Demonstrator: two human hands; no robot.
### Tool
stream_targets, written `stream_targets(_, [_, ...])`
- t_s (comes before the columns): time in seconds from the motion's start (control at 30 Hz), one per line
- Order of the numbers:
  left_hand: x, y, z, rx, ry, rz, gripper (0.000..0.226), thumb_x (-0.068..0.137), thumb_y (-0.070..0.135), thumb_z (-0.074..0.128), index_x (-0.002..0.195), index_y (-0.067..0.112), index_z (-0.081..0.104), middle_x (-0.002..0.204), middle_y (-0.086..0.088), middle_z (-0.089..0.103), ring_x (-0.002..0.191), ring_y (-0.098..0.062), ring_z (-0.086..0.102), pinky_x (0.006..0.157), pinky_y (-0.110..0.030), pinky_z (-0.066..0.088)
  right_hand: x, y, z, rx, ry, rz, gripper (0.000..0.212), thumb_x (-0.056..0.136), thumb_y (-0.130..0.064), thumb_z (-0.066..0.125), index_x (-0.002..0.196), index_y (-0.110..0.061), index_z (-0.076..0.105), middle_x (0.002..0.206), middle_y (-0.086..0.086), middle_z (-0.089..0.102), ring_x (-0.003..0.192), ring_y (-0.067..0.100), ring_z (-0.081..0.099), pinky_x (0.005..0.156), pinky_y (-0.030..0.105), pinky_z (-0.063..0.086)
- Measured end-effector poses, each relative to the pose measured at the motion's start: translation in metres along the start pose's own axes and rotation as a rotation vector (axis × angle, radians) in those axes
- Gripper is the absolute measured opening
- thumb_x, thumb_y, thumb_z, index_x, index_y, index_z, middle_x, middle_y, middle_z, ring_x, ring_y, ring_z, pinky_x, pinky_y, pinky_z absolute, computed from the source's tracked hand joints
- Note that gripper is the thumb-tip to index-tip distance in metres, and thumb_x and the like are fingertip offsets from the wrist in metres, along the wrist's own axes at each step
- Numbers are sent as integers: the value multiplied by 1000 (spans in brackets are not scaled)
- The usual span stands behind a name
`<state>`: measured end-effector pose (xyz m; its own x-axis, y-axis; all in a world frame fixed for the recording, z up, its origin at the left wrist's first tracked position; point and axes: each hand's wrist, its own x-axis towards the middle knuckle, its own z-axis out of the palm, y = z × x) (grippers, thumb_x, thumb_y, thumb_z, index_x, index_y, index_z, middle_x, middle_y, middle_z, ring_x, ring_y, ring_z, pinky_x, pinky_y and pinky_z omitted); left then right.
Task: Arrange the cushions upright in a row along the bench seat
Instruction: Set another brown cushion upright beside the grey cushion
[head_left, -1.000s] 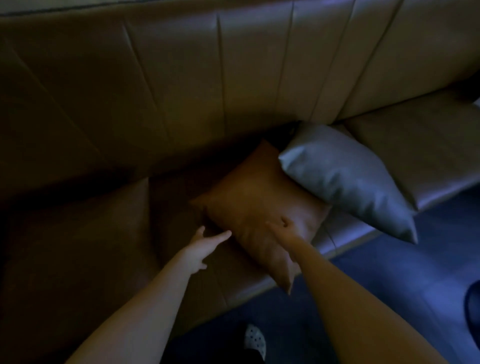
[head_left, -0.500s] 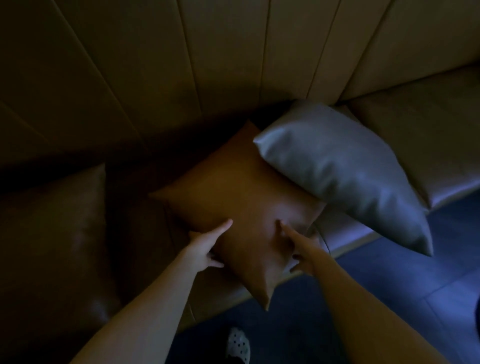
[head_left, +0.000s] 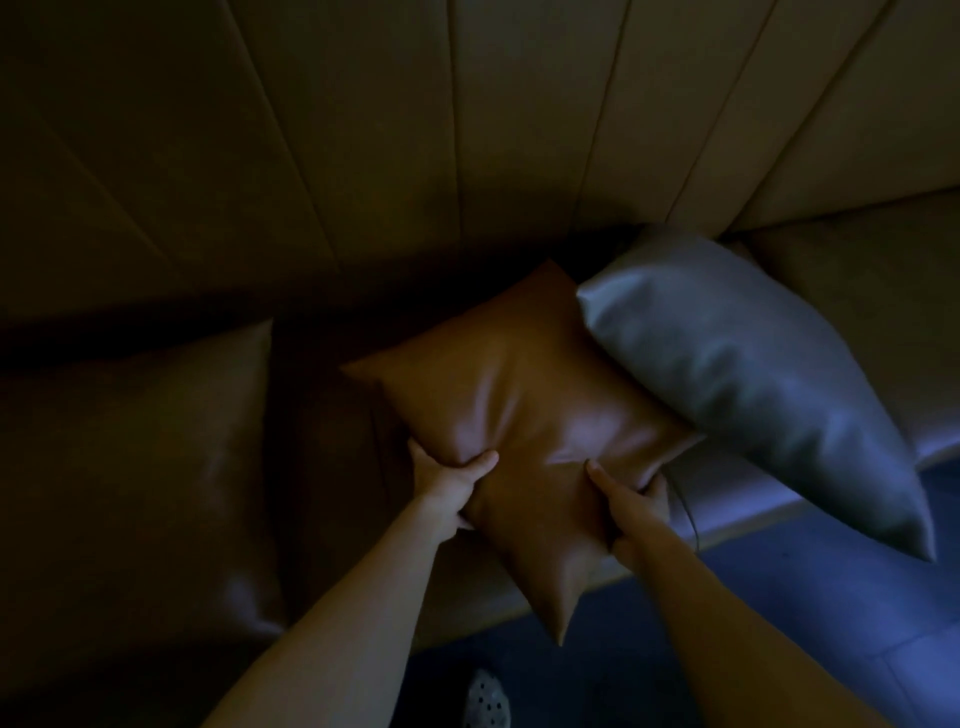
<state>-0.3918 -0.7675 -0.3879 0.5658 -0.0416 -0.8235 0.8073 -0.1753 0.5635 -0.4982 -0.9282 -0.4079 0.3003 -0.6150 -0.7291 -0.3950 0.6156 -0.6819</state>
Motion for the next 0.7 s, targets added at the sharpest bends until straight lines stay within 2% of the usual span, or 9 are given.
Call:
stream_targets(0.3, [18, 34, -99, 138, 75, 54, 121, 72, 18, 85, 156, 40, 0, 159, -9, 22, 140, -45, 29, 86, -70, 47, -54, 37, 84, 10, -72, -4, 98, 69, -23, 85, 149, -26, 29, 145, 12, 46, 131, 38, 46, 108, 57, 38])
stream_targets(0.47, [40, 46, -152, 200, 72, 52, 111, 77, 21, 81, 154, 45, 4, 160, -6, 22, 139, -45, 31, 83, -68, 50, -67, 58, 130, -32, -177, 96, 100, 78, -16, 78, 154, -32, 14, 152, 14, 35, 138, 43, 35, 105, 67, 34])
stream_targets(0.57, [46, 40, -167, 258, 59, 14, 101, 84, 19, 74, 152, 50, 4, 159, -10, 25, 134, -46, 41, 81, -64, 53, -69, 66, 144, -99, -152, 138, 105, 79, -16, 77, 155, -36, 7, 155, 16, 31, 139, 46, 31, 101, 73, 33])
stream_targets(0.7, [47, 36, -171, 279, 9, -4, 100, 86, 22, 71, 150, 53, 1, 160, -8, 24, 135, -44, 41, 84, -64, 52, -67, 67, 145, -183, -90, 135, 107, 76, -20, 80, 156, -27, 10, 153, 18, 34, 138, 45, 36, 105, 66, 36])
